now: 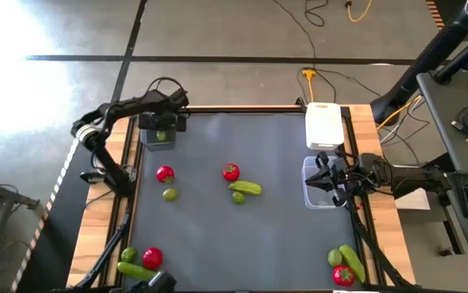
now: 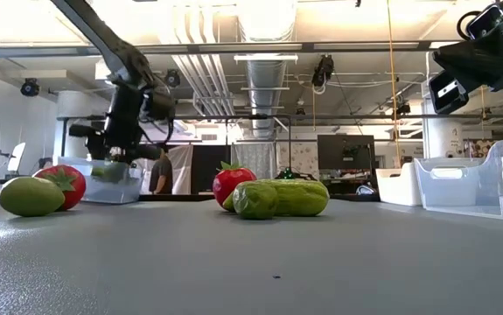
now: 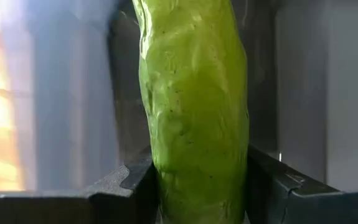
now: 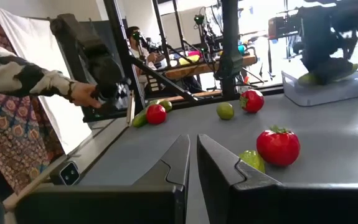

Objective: Sort produce into baskets
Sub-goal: Put the cucumber into the black bin

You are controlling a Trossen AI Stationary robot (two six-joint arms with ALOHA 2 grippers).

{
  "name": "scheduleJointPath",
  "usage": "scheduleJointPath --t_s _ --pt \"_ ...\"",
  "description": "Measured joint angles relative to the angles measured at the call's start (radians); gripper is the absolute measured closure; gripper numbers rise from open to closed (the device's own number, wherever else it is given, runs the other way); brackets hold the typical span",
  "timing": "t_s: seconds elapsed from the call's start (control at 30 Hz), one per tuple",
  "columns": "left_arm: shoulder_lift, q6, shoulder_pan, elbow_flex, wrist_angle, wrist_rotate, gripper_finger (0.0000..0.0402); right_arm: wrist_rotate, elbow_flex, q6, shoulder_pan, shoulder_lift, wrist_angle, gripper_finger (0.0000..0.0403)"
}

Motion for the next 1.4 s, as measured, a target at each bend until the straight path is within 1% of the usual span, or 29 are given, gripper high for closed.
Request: scheduleJointPath --t_s 0.13,0.27,0.4,0.63,0.8,0.87,0.97,1.07,1.13,1.2,1.27,1.33,1.4 --pt "0.067 0.013 0.009 0.019 0.004 0.064 0.0239 0.000 0.000 0.000 0.000 0.000 0.000 0.0381" --pt "0.098 0.044 0.009 0.029 0.006 0.076 0.0228 0.000 0.000 0.000 0.000 0.000 0.000 0.0381" --pt "0.093 0.072 0.008 0.029 0.005 0.087 0.0208 0.000 0.000 0.000 0.000 0.000 0.000 0.0381" --pt "0.020 0.089 -0.019 0.029 -0.001 0.093 0.0169 0.000 0.000 0.000 0.000 0.000 0.000 0.0381" --pt "-0.101 0.089 -0.092 0.029 -0.017 0.094 0.0151 0.000 0.000 0.000 0.000 0.000 0.000 0.0381" --pt "-0.164 0.086 -0.148 0.029 -0.015 0.090 0.0149 0.000 0.000 0.000 0.000 0.000 0.000 0.0381" --pt "-0.264 0.073 -0.264 0.028 0.014 0.071 0.0149 0.000 0.000 0.000 0.000 0.000 0.000 0.0381" --pt "-0.347 0.045 -0.414 0.020 0.077 0.027 0.0150 0.000 0.000 0.000 0.000 0.000 0.000 0.0381" --pt "-0.382 0.007 -0.523 0.012 0.139 -0.025 0.0150 0.000 0.000 0.000 0.000 0.000 0.000 0.0381" --pt "-0.403 -0.039 -0.638 -0.001 0.233 -0.089 0.0150 0.005 0.000 -0.002 0.000 0.000 0.006 0.0381" --pt "-0.404 -0.059 -0.746 -0.016 0.347 -0.148 0.0150 0.053 0.000 -0.014 0.000 0.000 0.041 0.0381" --pt "-0.381 -0.047 -0.841 -0.026 0.446 -0.192 0.0150 0.099 0.000 -0.014 0.000 0.000 0.079 0.0381" --pt "-0.343 -0.004 -0.924 -0.026 0.534 -0.215 0.0150 0.114 0.000 0.040 0.000 0.000 0.134 0.0381"
